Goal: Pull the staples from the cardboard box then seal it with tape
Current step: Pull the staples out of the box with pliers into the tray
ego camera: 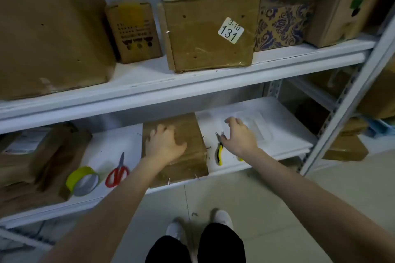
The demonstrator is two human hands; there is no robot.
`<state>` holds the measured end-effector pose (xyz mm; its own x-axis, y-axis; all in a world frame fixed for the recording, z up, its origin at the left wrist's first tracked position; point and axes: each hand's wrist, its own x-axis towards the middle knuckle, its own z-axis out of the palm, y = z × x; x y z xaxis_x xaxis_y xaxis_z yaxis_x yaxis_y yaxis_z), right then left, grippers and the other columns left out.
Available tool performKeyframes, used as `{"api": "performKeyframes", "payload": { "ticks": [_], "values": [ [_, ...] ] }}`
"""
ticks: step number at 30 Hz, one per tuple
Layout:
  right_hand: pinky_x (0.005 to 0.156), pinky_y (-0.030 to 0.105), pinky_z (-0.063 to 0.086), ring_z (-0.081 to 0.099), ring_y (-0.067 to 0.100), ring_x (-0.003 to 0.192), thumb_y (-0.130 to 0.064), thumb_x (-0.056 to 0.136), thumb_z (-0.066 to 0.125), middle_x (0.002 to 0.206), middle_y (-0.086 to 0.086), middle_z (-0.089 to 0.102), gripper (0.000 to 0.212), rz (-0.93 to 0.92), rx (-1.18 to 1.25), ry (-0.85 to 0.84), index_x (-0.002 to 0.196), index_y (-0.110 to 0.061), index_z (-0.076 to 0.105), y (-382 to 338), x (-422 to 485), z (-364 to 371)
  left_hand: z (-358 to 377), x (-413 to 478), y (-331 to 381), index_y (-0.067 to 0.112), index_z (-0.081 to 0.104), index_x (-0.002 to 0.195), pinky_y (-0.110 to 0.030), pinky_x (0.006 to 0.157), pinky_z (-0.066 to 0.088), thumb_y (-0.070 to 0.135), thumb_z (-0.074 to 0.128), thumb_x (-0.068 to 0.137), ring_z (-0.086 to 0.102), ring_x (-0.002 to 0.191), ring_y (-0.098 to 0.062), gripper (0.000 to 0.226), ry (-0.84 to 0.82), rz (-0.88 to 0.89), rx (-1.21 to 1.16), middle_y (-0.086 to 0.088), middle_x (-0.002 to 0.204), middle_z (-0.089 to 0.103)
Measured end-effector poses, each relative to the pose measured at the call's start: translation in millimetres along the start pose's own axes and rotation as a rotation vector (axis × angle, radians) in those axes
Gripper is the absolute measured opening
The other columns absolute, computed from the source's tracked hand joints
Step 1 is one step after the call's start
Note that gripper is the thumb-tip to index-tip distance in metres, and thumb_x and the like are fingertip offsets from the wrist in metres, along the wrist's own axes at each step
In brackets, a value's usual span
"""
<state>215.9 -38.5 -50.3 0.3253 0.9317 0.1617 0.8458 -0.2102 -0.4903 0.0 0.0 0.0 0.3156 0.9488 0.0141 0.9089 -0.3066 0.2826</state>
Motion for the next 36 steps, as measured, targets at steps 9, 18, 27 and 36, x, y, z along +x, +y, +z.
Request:
{"api": "performKeyframes", "payload": {
  "ticks": [9,18,27,36],
  "values": [
    [0.086,0.035,0.045,0.052,0.028,0.114,-0.069,0.081,0.053,0.124,0.013,0.051,0.080,0.380,-0.215,-0.349,0.128,-0.005,0.040,25,35,80,34,41,1,0.025,0.039,0.139,-0.056,0.114,0.021,0.070,0.051,0.079,0.024,0.139,-0.035,0.076,-0.212,-0.121,0.202,-0.007,0.151,0.028],
    [0.088,0.030,0.045,0.042,0.026,0.117,-0.052,0.076,0.065,0.126,0.014,0.044,0.081,0.461,-0.242,-0.397,0.133,-0.001,0.038,36,36,105,52,45,-3,0.028,0.017,0.148,-0.056,0.112,0.027,0.074,0.058,0.072,0.020,0.142,-0.037,0.098,-0.291,-0.191,0.151,-0.007,0.156,0.016],
    [0.060,0.027,0.044,0.053,0.023,0.067,-0.036,0.085,0.050,0.075,0.005,0.050,0.025,0.672,0.815,-0.532,0.079,-0.013,0.050,45,9,59,50,41,3,0.026,0.022,0.146,-0.050,0.106,0.035,0.069,0.062,0.073,0.025,0.138,-0.036,0.093,-0.286,-0.218,0.086,-0.009,0.153,0.021],
    [0.061,0.030,0.043,0.053,0.020,0.068,-0.044,0.090,0.055,0.077,0.007,0.052,0.035,0.475,0.738,-0.514,0.087,-0.009,0.050,46,-38,28,50,30,3,0.030,0.033,0.142,-0.052,0.109,0.032,0.070,0.060,0.073,0.024,0.138,-0.035,0.084,-0.232,-0.192,0.068,-0.009,0.152,0.024]
  ]
}}
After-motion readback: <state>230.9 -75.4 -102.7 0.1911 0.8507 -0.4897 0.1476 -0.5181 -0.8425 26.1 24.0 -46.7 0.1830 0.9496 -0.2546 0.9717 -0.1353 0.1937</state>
